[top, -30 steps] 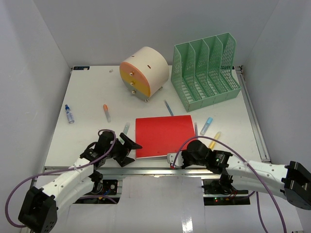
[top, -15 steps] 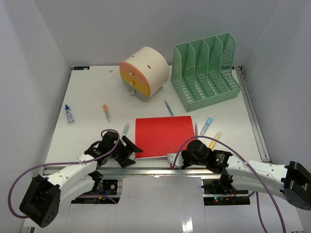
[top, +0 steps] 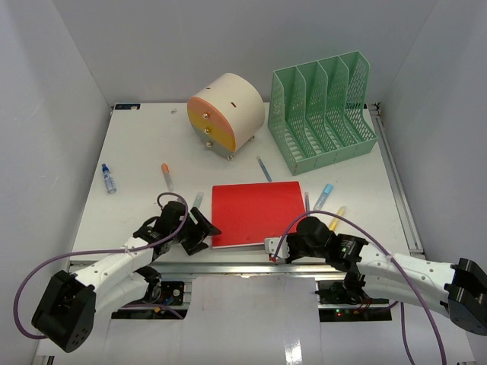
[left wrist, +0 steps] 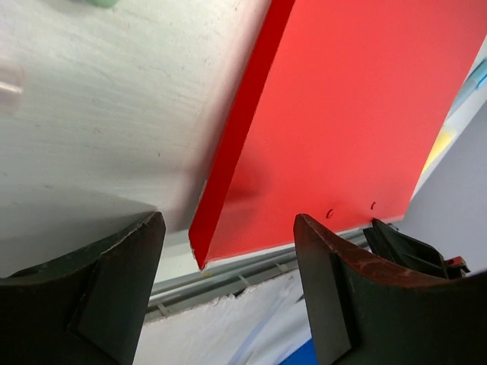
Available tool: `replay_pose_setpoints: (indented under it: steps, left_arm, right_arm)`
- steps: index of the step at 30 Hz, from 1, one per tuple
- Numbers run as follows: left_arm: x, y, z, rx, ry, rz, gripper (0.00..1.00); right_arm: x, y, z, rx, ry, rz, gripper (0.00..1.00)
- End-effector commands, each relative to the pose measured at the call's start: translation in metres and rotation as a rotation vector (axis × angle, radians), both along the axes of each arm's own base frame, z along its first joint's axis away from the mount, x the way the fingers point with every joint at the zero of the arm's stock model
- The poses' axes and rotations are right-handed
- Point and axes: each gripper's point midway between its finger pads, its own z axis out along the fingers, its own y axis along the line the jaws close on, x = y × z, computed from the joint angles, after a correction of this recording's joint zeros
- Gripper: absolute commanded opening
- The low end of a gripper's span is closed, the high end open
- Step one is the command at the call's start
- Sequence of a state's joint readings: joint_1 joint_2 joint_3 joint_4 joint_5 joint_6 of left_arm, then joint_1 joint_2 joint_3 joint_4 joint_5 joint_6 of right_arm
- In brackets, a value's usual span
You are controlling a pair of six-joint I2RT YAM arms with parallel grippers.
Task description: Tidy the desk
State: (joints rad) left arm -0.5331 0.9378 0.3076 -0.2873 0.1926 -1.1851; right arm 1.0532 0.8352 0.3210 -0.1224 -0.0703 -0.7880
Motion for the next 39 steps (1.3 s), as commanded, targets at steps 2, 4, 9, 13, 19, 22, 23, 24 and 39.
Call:
replay_pose_setpoints:
  steps: [2, 4, 9, 13, 19, 22, 23, 24, 39]
  left_arm:
    - [0.003, 0.019, -0.017, 0.152, -0.012, -0.016, 0.8]
    - [0.009, 0.014, -0.012, 0.133, -0.04, -0.026, 0.79]
    - [0.021, 0.004, 0.004, 0.091, -0.104, -0.041, 0.61]
    - [0.019, 0.0, 0.004, 0.072, -0.092, -0.057, 0.59]
    - [0.009, -0.014, 0.002, -0.02, -0.086, -0.112, 0.6]
    - [0.008, -0.019, 0.004, -0.056, -0.116, -0.138, 0.61]
    - [0.009, -0.02, 0.006, -0.062, -0.128, -0.143, 0.61]
    - [0.009, -0.021, 0.006, -0.065, -0.132, -0.147, 0.61]
    - [0.01, -0.024, 0.026, -0.125, -0.21, -0.146, 0.46]
  right_arm:
    - [-0.001, 0.006, 0.008, 0.038, 0.012, 0.01, 0.15]
    - [-0.001, 0.006, 0.008, 0.035, 0.014, 0.009, 0.15]
    - [0.0, 0.005, 0.008, 0.037, 0.015, 0.005, 0.15]
    - [0.0, 0.005, 0.008, 0.038, 0.019, 0.001, 0.15]
    - [0.001, 0.006, 0.009, 0.043, 0.02, -0.001, 0.15]
    - [0.001, 0.005, 0.009, 0.043, 0.025, -0.005, 0.15]
    - [0.001, 0.005, 0.009, 0.044, 0.027, -0.007, 0.15]
    - [0.001, 0.005, 0.009, 0.044, 0.028, -0.007, 0.15]
    - [0.001, 0.003, 0.006, 0.036, 0.037, -0.005, 0.15]
